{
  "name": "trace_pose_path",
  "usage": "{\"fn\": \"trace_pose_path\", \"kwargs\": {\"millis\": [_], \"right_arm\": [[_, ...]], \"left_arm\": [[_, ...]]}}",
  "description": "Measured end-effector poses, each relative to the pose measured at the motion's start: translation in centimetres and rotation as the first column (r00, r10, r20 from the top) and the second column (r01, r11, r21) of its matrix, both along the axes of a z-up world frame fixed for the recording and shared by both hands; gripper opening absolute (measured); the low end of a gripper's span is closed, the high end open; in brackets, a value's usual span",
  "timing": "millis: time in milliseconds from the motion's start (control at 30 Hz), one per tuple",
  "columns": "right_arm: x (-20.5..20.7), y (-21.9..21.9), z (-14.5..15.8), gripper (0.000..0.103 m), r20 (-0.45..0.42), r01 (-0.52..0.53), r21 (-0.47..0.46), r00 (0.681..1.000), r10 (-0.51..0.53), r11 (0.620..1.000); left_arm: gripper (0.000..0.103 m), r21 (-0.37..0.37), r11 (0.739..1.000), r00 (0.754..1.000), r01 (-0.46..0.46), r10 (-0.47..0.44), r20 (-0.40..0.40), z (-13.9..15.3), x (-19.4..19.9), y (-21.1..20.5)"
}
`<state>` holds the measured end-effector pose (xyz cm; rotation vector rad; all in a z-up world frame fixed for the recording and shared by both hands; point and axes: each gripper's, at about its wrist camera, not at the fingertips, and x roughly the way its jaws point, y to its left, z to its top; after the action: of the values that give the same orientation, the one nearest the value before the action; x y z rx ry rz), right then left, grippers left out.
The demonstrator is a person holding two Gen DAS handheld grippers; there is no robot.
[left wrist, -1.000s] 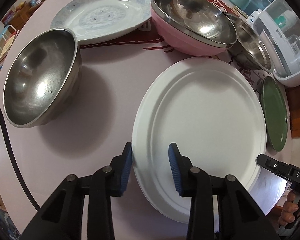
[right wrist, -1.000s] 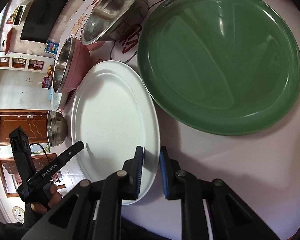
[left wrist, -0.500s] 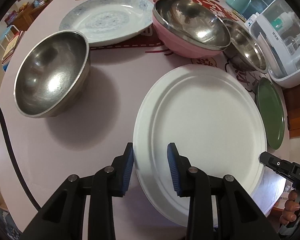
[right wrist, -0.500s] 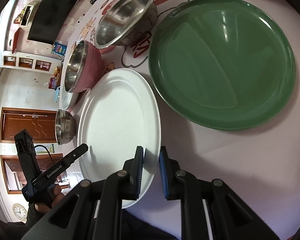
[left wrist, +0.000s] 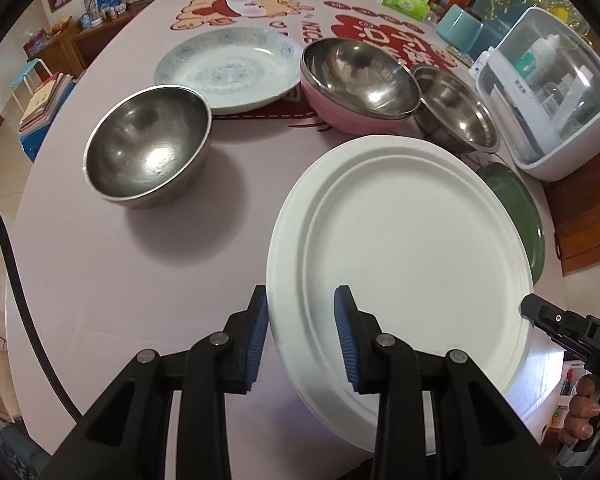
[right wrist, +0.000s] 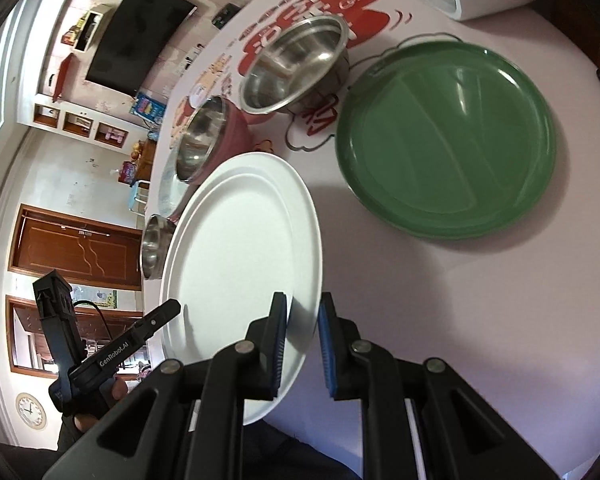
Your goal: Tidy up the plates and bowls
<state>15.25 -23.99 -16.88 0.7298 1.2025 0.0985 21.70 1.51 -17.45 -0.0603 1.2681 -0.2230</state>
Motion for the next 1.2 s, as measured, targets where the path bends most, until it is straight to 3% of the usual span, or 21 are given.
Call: {"fn": "trace_pose_path", "kwargs": {"millis": [267, 300, 633, 1000, 1200], "right_arm": [[-2.3, 0.8, 2.3, 0.015, 0.072, -0.006, -0.016, 0.997, 0.007, 1.0], [-2.6, 0.9, 2.6, 0.015, 0.081, -0.006, -0.02, 0.997, 0.008, 1.0], [-5.7, 1.5, 4.6, 0.015, 0.102, -0.012, -0.062, 0.995, 0.018, 0.998], [-9.5, 2.4, 4.9, 0.016, 0.061, -0.049, -0.122, 0.997, 0.057, 0.991], [-10.2, 3.6, 4.5, 0.016, 0.04, -0.105, -0.2, 0.993, 0.115, 0.974]], "left_arm": [[0.032, -0.019, 1.0, 0.997, -0.008, 0.01, 0.075, 2.4, -3.5, 1.4], [0.032, -0.064, 0.998, 0.998, 0.006, -0.002, 0.059, 2.6, -3.6, 1.4], [0.032, -0.071, 0.997, 0.991, 0.013, -0.004, 0.131, 5.8, -8.1, 2.0], [0.032, -0.078, 0.997, 0.998, -0.018, 0.023, 0.064, 5.2, -12.6, 2.4], [0.032, -0.07, 0.996, 0.998, -0.05, 0.052, 0.038, 4.2, -14.2, 2.7]]}}
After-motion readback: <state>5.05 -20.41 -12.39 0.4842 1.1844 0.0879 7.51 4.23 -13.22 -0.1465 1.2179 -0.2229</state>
